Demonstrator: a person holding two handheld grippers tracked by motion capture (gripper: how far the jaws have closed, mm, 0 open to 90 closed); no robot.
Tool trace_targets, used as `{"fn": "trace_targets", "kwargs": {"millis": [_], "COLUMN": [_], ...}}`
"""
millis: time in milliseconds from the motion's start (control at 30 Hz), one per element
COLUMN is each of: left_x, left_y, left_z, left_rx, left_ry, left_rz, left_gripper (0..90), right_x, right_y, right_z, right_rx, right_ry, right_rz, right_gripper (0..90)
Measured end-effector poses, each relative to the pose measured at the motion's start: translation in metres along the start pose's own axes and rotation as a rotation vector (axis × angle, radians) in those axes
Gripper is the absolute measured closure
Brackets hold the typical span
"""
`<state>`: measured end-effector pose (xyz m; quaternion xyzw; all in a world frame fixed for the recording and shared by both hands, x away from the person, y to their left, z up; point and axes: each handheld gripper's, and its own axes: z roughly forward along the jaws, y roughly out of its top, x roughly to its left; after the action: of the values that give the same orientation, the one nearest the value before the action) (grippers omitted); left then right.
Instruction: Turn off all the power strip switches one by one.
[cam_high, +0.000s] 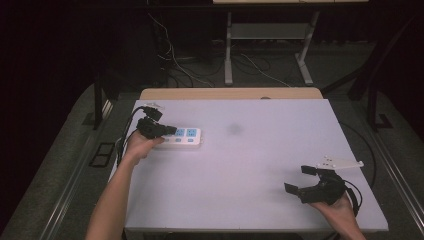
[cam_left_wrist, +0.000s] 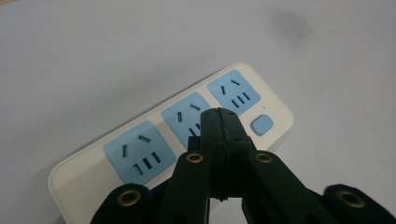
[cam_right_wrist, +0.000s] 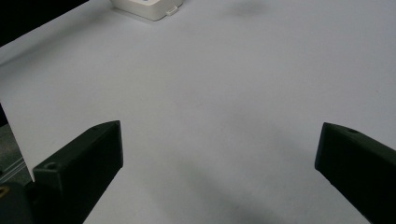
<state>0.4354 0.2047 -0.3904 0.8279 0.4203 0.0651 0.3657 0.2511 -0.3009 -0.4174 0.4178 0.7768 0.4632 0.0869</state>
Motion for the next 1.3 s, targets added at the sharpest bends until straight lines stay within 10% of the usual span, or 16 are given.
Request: {"fn": "trace_targets", "kwargs": {"millis": [1300], "left_x": [0.015], "left_y": [-0.017], "left_z": [-0.004], "left_rx": [0.076], "left_ry": [0.078], "left_rz": [0.004], "left_gripper": [89.3], "right_x": [-0.001], "right_y": [0.001], "right_z": [0.001], "right_rx": [0.009], "right_ry": [-0.001], "right_rz": [0.002], "right_gripper": [0.7]}}
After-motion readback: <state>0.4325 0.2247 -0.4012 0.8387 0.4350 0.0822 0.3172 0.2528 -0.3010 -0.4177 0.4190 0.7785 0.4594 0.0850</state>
